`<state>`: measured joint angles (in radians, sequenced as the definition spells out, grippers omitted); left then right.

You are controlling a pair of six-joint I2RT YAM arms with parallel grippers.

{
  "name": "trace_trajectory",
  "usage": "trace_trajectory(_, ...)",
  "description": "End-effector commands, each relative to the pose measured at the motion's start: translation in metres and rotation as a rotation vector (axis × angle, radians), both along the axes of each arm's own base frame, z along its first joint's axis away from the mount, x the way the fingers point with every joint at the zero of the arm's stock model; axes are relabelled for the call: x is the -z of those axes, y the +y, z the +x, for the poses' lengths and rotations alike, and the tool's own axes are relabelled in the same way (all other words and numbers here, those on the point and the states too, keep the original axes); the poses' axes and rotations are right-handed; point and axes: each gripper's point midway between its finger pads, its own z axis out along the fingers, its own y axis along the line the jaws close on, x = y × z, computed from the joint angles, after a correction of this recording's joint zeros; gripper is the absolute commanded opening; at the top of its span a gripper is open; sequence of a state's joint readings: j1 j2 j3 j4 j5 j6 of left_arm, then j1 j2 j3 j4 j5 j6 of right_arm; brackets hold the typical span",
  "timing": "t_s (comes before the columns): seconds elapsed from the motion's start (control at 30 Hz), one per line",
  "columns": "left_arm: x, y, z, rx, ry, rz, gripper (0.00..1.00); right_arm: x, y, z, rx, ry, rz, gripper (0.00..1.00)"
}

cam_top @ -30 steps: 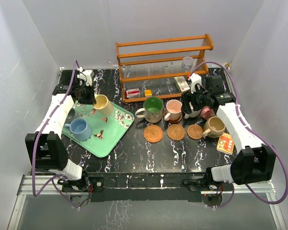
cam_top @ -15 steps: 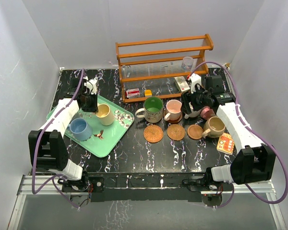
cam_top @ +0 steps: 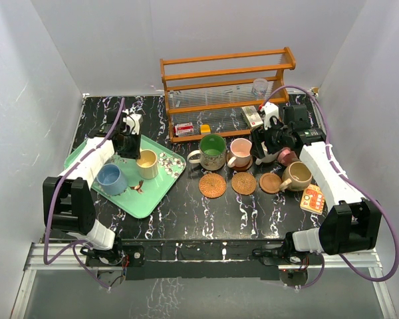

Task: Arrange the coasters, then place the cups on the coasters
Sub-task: Place the cup on the tray, then pick up the cup from the tray.

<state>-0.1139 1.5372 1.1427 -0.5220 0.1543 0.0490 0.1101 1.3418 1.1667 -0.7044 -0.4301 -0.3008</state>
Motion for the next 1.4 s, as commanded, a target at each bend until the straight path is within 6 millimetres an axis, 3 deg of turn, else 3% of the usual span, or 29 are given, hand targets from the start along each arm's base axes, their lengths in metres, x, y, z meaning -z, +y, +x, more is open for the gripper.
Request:
trace_trajectory(0.0,-0.007,-0.008,0.003,0.025,-0.038,-0.019,0.19,-0.008,0.002,0.011,-0.002,-0.053,0.023,0.68)
trace_trajectory(0.17,-0.012,-0.009,0.001,0.041,-0.039,-0.018,0.24,-0.007,0.002,0.011,-0.002,-0.053,0.023,0.68)
trace_trajectory(0.33,-0.044,-0.004,0.013,0.092,-0.095,0.031,0.30,-0.007,0.001,0.009,0.000,-0.058,0.023,0.69)
trace_trajectory(0.47,-0.069,-0.008,0.021,0.229,-0.162,0.063,0.38,-0.008,0.001,0.009,0.000,-0.061,0.025,0.69)
trace_trajectory(0.57,-0.076,-0.018,0.019,0.390,-0.178,0.054,0.43,-0.008,0.001,0.009,-0.002,-0.062,0.027,0.69)
trace_trajectory(0.77,-0.076,-0.040,0.012,0.726,-0.195,0.018,0.49,-0.008,0.000,0.008,0.001,-0.064,0.025,0.69)
trace_trajectory(0.9,-0.069,-0.041,0.019,0.892,-0.234,0.063,0.50,-0.009,0.000,0.008,0.001,-0.067,0.027,0.70)
trace_trajectory(1.07,-0.052,-0.043,0.021,1.050,-0.184,0.065,0.50,-0.011,-0.001,0.007,0.002,-0.072,0.028,0.70)
trace_trajectory(1.37,-0.024,-0.047,0.007,1.243,-0.011,-0.047,0.50,-0.010,-0.003,0.006,0.007,-0.074,0.027,0.71)
